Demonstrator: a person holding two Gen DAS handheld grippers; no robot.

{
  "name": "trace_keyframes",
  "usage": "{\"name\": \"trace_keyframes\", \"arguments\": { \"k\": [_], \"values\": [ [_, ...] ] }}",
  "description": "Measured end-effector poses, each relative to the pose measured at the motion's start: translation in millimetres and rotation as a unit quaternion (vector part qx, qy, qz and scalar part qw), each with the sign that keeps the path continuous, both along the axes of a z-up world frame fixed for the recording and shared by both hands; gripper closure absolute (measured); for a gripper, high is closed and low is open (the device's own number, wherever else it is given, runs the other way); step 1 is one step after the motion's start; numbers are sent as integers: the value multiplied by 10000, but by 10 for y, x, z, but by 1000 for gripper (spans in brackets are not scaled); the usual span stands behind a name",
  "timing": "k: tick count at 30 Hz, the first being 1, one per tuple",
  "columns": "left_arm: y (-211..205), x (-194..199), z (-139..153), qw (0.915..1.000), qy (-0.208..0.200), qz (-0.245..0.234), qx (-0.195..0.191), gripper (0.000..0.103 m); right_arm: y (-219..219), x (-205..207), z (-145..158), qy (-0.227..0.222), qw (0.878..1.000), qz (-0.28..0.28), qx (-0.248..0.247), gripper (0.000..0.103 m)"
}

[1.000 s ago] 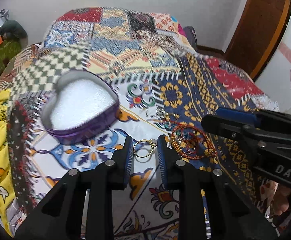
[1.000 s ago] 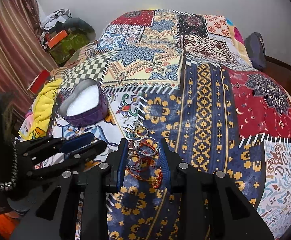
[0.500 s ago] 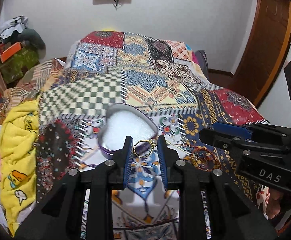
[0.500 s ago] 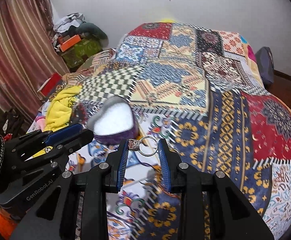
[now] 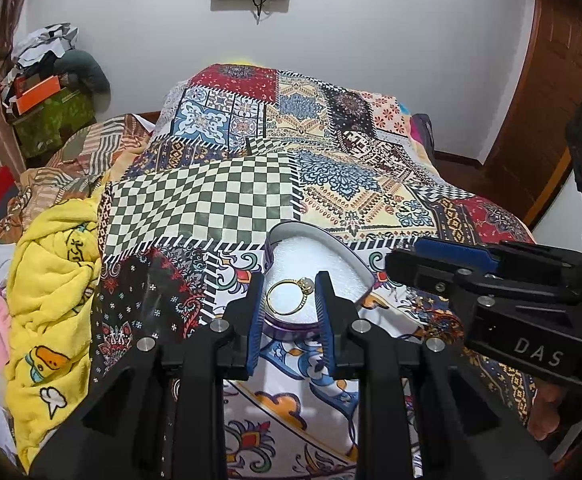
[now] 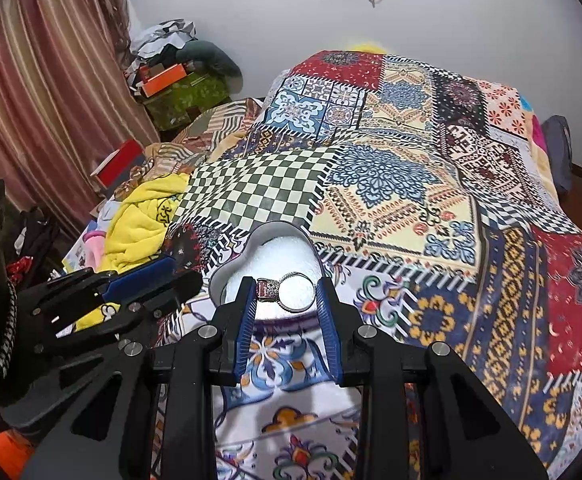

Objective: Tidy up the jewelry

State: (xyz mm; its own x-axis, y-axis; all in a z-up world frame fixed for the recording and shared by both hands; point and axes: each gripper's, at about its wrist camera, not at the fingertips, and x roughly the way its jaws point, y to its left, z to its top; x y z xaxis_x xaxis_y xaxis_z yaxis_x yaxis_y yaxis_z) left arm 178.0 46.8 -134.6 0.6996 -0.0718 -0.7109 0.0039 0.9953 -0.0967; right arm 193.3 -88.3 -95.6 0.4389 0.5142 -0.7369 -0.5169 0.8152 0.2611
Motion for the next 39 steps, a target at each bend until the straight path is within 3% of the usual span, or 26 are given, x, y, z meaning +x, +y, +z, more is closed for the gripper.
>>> {"name": "trace_keyframes", "arguments": {
  "k": [11,27,30,39],
  "values": [
    [-1,239,-249,9997,180,-162,10,79,130,248,-151,182,9998,25,9,75],
    [17,321,-359,9994,319,-151,-71,79,191,366,-230,449,9988,165,56,73],
    [14,314,-364,9993,328,-162,-89,75,165,364,-212,415,9990,130,53,64],
    [-15,245,-282,9997,224,-111,34,64,-14,310,-69,277,9995,-59,136,63]
  ]
}}
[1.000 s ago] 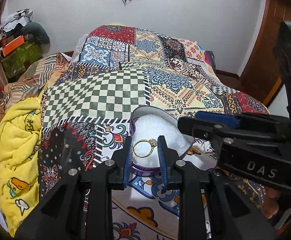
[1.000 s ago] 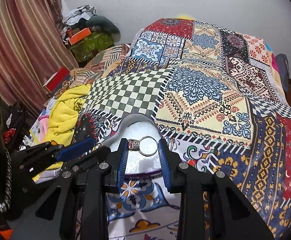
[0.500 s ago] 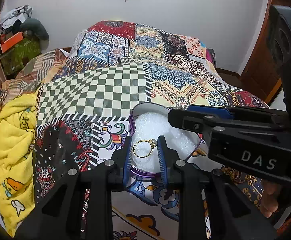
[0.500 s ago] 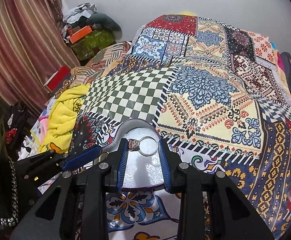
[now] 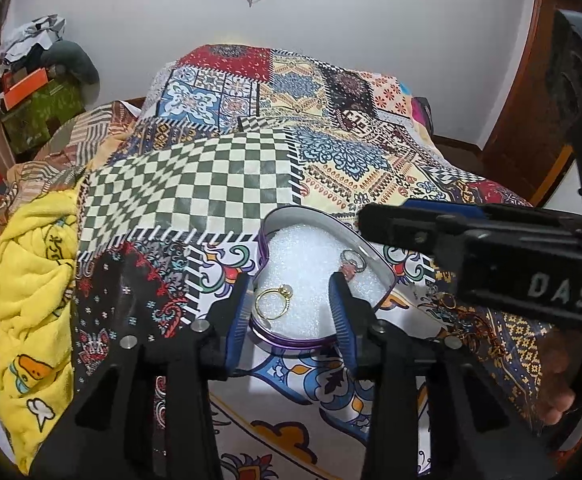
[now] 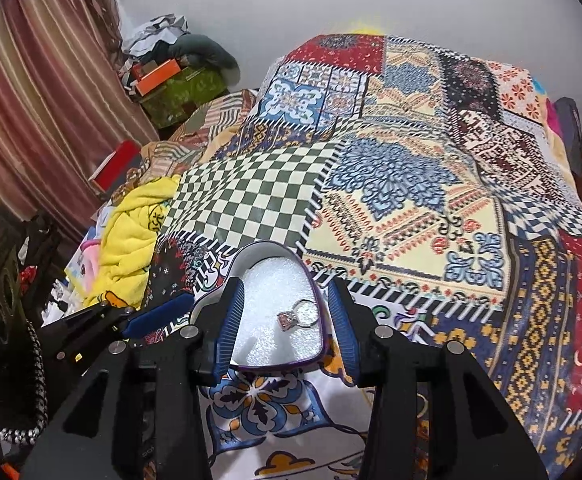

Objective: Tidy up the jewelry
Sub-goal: 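Lift both tools away from the heart tin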

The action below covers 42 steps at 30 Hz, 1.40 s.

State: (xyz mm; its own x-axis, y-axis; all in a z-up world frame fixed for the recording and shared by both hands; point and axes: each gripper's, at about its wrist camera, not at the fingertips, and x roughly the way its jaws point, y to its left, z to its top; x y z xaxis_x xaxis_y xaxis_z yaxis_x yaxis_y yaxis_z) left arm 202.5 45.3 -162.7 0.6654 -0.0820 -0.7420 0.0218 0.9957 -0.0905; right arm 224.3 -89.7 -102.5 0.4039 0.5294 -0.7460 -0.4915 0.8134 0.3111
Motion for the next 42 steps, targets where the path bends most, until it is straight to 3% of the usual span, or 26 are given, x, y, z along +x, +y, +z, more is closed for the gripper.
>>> {"name": "trace_keyframes", "arguments": {
  "k": [24,42],
  "values": [
    [-256,-472,448,9996,-232,-19,130,63,-801,-502,234,-152,9973,-664,-272,63],
    [-795,-463,48,9982,368,-483,29,63,-1374,-724,-233,433,9923,-971,-635,63]
  ]
}}
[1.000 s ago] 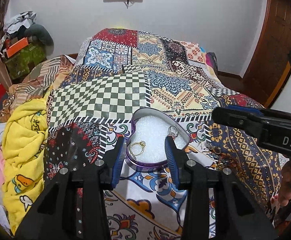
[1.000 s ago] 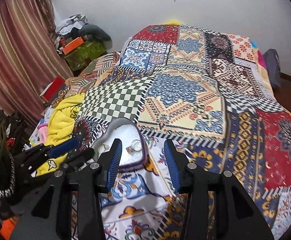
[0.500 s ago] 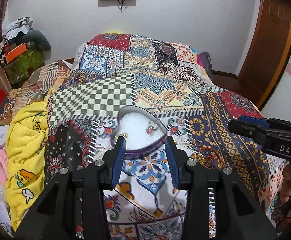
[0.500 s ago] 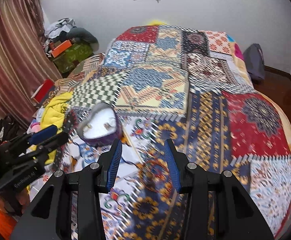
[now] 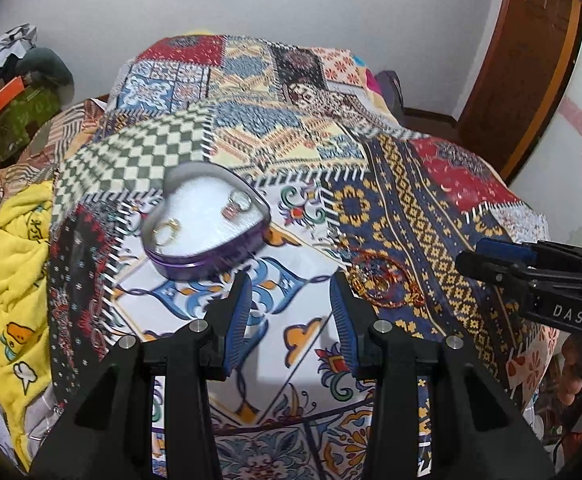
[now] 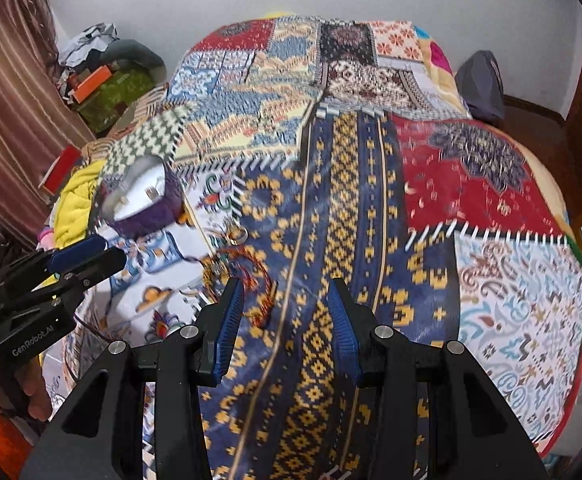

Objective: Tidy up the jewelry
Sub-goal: 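Lift both tools away from the heart tin, then grasp the red beaded bracelet from the pile with the right tool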

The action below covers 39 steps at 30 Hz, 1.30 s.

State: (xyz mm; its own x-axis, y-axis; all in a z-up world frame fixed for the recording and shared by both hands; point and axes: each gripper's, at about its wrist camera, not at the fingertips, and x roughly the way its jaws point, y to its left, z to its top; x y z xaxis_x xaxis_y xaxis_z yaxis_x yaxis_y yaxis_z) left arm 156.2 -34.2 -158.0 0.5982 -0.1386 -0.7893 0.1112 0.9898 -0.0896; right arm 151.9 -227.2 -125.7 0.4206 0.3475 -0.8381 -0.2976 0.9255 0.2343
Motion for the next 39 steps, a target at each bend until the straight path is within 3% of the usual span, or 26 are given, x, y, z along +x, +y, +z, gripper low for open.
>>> {"name": "trace_keyframes", "arguments": {
  "k": [6,18,20,22,26,39],
  "values": [
    [-76,41,-233,9995,316,-90,-14,63,47,-10,-239,354,9992,133,154,63],
    [-111,41,-372,9989,437,-119,-72,63,322,-37,-394,258,9975,641,-134,64],
    [-103,42,-383,9989,452,-110,-97,63,321,-47,-400,283,9973,672,-61,82],
    [-95,57,-402,9987,477,-102,-123,63,305,-52,-397,266,9978,613,-31,92],
    [-91,46,-413,9987,483,-96,-136,63,241,-31,-344,246,9985,453,182,94],
    [-114,25,-365,9988,444,-139,-150,63,161,-32,219,-539,9973,314,390,98]
  ]
}}
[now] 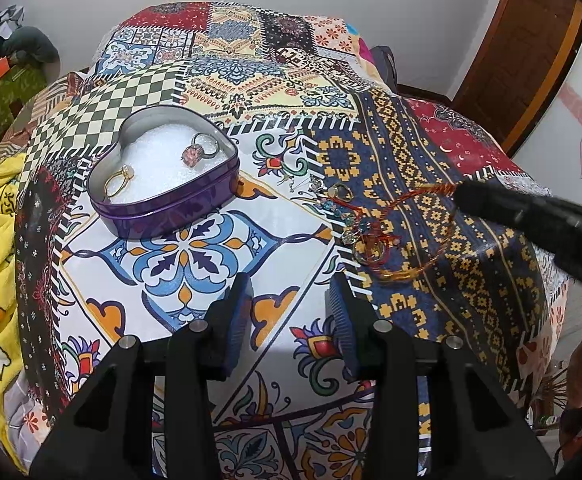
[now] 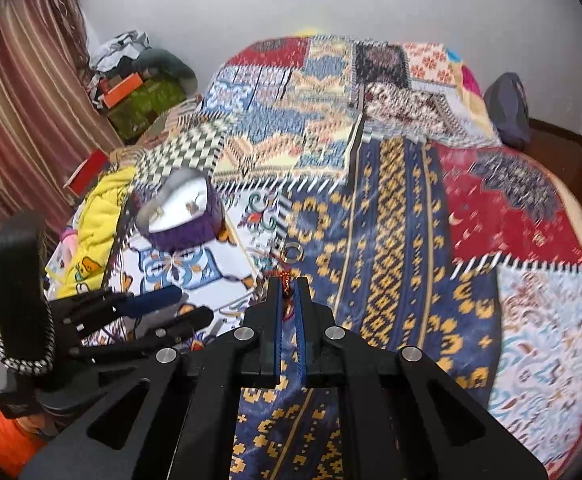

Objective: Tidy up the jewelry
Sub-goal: 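Grasp the red beaded bracelet from the pile with the right tool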

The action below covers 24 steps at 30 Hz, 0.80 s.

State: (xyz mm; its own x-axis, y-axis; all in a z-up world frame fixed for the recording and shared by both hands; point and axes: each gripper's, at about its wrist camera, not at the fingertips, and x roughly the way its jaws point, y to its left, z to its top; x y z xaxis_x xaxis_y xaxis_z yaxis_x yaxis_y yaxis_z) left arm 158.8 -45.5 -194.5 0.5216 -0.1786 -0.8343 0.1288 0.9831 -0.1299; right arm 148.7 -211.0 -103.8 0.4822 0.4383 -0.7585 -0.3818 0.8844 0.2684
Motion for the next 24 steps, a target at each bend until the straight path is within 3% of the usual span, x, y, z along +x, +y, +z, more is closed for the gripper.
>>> {"name": "trace_keyframes", "arguments": {
  "k": [6,15,24],
  "values": [
    [-72,80,-26,9997,98,-156,-160,63,-145,51,-4,-24,9997,-251,-44,98],
    [-238,293,-143,9989,226,-272,-303,84,-330,91,-101,87,9991,-410,-118,98],
    [-362,421,-151,9987,206,-431,-164,84,-369,124,-198,203,9990,-386,-51,98]
  ]
}}
